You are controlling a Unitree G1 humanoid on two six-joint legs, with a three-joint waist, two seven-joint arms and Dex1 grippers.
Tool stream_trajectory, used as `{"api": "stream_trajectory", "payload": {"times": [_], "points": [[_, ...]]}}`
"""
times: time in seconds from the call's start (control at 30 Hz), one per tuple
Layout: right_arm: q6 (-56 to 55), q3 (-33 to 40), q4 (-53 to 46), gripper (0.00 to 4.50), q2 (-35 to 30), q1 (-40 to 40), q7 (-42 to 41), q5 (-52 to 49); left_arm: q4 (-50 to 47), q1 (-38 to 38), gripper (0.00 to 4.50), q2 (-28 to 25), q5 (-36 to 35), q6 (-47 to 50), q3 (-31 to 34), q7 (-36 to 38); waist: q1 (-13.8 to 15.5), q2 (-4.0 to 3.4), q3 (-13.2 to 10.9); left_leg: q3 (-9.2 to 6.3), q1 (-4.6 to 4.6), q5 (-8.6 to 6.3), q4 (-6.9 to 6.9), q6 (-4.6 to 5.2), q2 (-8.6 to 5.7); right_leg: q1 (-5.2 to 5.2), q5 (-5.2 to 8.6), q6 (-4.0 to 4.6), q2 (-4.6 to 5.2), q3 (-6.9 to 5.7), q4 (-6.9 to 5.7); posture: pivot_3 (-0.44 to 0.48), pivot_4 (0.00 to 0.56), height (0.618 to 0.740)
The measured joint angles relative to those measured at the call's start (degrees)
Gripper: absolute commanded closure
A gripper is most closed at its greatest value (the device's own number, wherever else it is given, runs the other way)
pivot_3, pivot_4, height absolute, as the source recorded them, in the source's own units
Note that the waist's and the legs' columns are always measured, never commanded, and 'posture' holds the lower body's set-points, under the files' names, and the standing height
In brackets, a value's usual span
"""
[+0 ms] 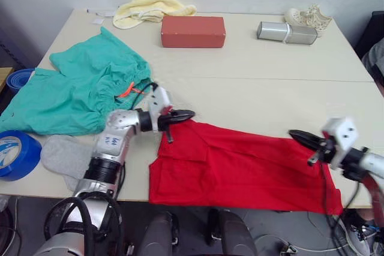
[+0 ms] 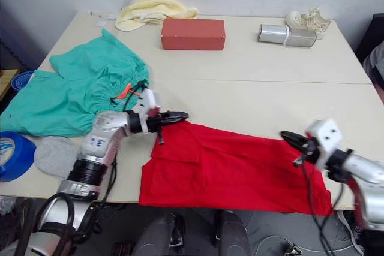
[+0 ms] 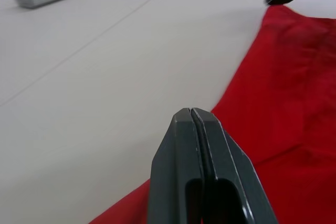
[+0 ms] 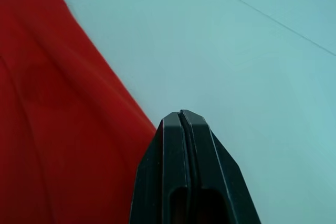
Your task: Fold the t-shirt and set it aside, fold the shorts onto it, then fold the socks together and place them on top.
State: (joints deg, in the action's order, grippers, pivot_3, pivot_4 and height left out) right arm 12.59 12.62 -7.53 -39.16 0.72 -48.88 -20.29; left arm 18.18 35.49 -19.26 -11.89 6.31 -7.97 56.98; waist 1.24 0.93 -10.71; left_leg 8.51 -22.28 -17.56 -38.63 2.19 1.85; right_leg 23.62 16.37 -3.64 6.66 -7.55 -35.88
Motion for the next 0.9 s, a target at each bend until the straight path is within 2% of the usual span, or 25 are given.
{"api": "stream_trajectory", "payload": {"times": [0.13,0.3,0.6,0.9], "points": [[0.21,-5.89,-0.22,4.48,4.2,1.47,4.01,3.35,0.41,-0.13,4.5,1.23,2.18,-1.17,-2.02,-1.34,0.06,0.0,0.0,0.01,-0.03,0.02,-0.11,0.05,-0.02,-0.02,0.0,0.0,0.01,-0.01,0.0,0.0,0.15,0.74],[-0.09,-7.71,1.08,4.48,5.41,1.78,7.27,6.19,3.02,-0.21,4.5,1.97,5.72,-1.23,-3.13,-5.94,0.02,0.0,0.0,-0.01,-0.04,0.0,-0.12,0.09,-0.02,-0.02,0.0,-0.01,0.02,-0.01,0.0,0.0,0.15,0.74],[-6.86,-3.27,5.32,4.48,5.47,-0.92,11.91,8.47,10.11,2.12,4.5,2.95,9.24,-2.19,-1.17,-16.96,0.03,0.0,0.0,-0.01,0.0,0.0,-0.1,0.09,0.0,-0.05,0.0,-0.01,0.03,-0.01,-0.01,0.0,0.15,0.74],[-12.81,3.98,9.29,4.48,4.29,-6.38,13.76,9.11,11.91,2.08,4.5,2.67,8.86,-4.6,0.6,-18.9,-0.25,0.0,0.0,-0.01,0.1,-0.01,-0.03,0.07,0.01,-0.1,0.0,-0.01,0.02,0.01,-0.02,0.0,0.15,0.74]]}}
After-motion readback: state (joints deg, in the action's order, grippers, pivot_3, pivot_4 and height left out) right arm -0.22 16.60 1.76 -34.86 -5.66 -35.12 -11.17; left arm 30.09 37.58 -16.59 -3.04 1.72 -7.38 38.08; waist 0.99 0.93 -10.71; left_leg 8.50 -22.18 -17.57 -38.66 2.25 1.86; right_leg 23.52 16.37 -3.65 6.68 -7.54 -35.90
